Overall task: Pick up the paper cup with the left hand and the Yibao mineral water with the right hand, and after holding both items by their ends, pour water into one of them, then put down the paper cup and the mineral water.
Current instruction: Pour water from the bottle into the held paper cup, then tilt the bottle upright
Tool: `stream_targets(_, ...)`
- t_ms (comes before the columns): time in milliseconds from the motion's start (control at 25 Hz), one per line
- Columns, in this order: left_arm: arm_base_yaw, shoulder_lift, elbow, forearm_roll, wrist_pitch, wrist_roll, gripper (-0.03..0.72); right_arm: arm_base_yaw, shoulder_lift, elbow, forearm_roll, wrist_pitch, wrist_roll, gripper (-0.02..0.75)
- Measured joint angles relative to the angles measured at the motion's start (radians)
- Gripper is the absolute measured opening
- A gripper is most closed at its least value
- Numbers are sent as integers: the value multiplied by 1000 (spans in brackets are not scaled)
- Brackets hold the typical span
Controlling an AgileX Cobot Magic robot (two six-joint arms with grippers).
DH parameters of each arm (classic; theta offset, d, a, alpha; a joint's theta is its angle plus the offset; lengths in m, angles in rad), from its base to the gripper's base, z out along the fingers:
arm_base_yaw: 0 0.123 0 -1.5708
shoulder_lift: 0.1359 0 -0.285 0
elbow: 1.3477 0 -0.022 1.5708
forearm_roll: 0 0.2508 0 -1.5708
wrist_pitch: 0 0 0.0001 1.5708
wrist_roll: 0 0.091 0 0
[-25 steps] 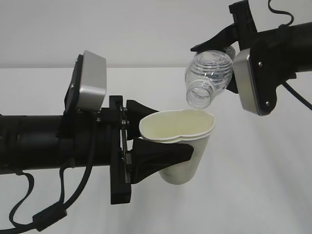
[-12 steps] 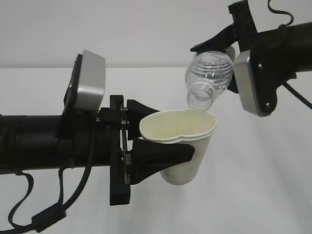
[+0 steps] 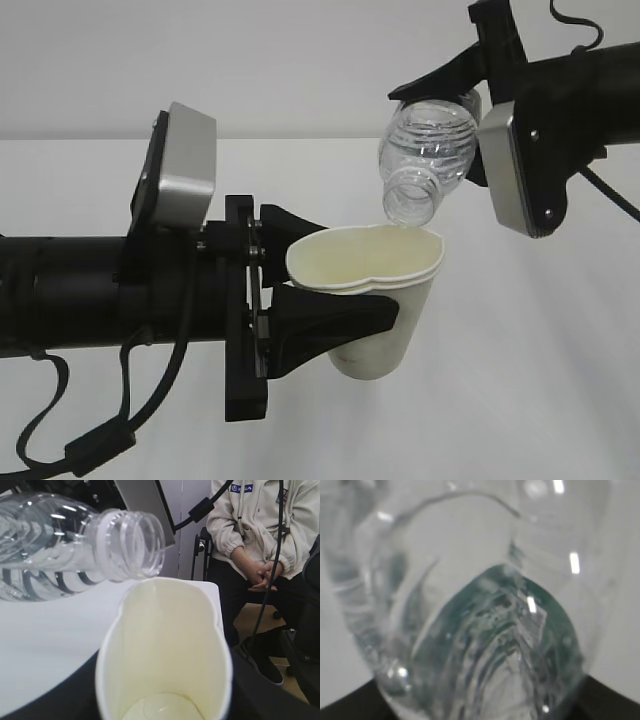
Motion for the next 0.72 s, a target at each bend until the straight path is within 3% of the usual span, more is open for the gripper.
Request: stream_targets(720, 0, 0, 0, 0, -2, 0, 379, 0, 0, 0, 44, -8, -66, 435)
